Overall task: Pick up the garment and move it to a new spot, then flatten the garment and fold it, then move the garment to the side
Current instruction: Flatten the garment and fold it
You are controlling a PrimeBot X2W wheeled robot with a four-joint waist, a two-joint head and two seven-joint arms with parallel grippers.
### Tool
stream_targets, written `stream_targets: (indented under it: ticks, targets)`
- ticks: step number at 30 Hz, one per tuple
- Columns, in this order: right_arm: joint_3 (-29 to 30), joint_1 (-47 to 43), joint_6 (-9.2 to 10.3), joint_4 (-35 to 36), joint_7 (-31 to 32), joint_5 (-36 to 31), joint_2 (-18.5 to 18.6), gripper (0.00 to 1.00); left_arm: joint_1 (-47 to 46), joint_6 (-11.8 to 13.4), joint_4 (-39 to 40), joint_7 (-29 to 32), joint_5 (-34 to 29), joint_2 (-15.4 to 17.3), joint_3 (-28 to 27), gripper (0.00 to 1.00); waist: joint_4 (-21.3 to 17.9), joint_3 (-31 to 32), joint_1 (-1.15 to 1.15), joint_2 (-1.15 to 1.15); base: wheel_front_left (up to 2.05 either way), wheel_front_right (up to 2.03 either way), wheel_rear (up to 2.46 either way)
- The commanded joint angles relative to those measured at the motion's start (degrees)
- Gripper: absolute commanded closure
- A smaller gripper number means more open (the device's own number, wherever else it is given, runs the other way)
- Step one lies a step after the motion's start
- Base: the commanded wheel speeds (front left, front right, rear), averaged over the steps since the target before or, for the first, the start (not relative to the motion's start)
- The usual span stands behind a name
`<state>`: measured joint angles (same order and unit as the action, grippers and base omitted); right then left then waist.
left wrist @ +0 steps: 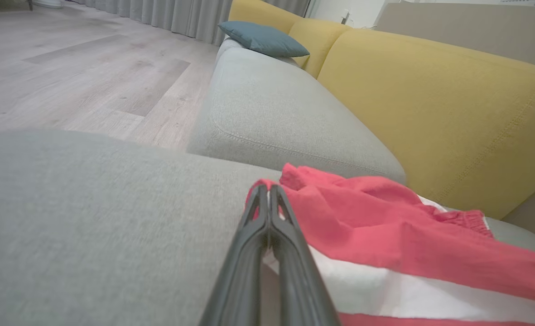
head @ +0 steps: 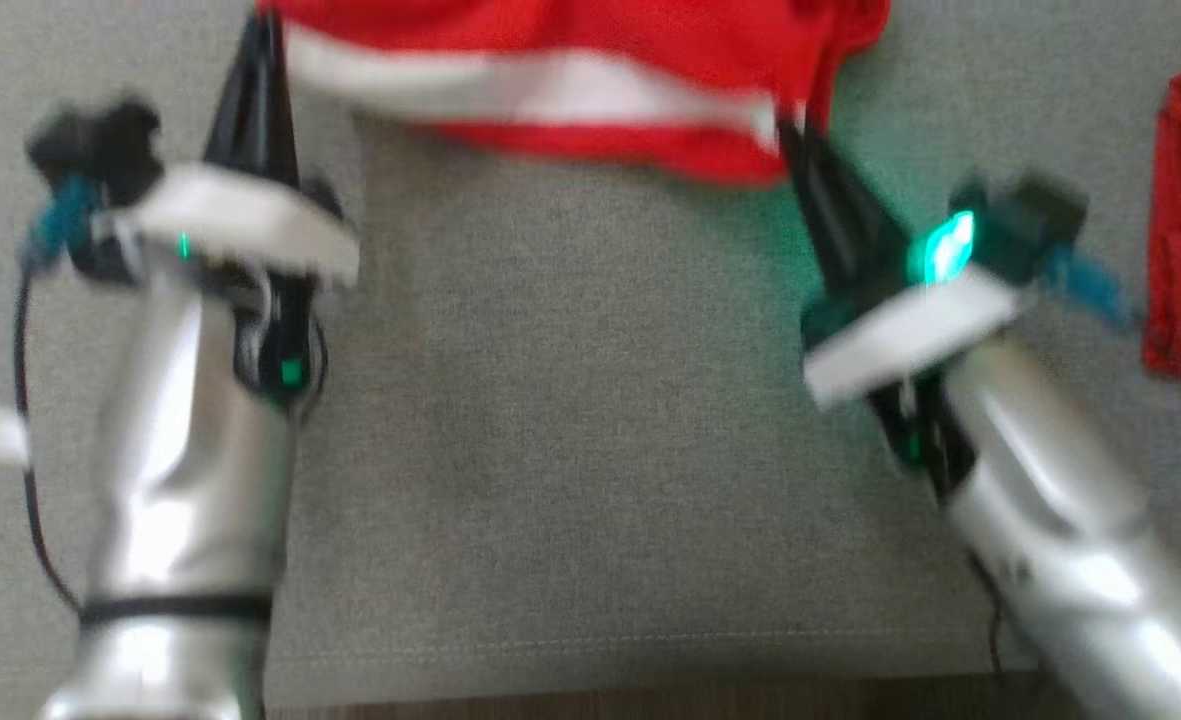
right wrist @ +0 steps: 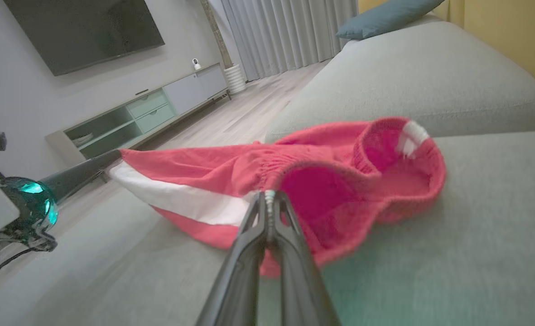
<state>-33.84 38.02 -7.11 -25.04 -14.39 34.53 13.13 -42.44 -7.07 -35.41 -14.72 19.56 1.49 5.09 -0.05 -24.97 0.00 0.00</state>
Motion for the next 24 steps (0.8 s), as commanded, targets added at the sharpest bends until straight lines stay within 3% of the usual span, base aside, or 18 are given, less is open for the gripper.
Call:
stream_targets:
  ticks: [1, 6, 14, 24]
  targets:
    - [0.36, -6.75, -0.37, 6.36, -0.60, -1.61, 0.97, 1.00, 5.34, -0.23, 6.02, -0.28, -0.40, 1.43, -2.26, 1.00, -0.05, 2.21, 0.00, 0.00, 0.00, 0.00, 0.00]
    - [2.67, -19.56, -0.37, 14.27, -0.60, -4.17, 3.18, 1.00, 17.39, -0.38, 13.73, -0.28, -1.39, 1.63, -1.28, 1.00, 0.42, 5.26, 0.00, 0.00, 0.00, 0.00, 0.00]
    - [5.02, -35.12, -0.37, 25.20, 2.18, -5.12, 5.85, 1.00, 31.71, -0.24, 22.89, -0.13, -0.21, 5.16, 0.13, 1.00, 0.03, 9.44, 0.00, 0.00, 0.00, 0.00, 0.00]
    - [8.16, -44.35, -0.37, 34.75, 8.47, -4.63, 4.37, 1.00, 39.83, 2.17, 36.53, 4.60, 1.04, 6.52, -1.00, 1.00, -0.61, 10.72, 0.00, 0.00, 0.00, 0.00, 0.00]
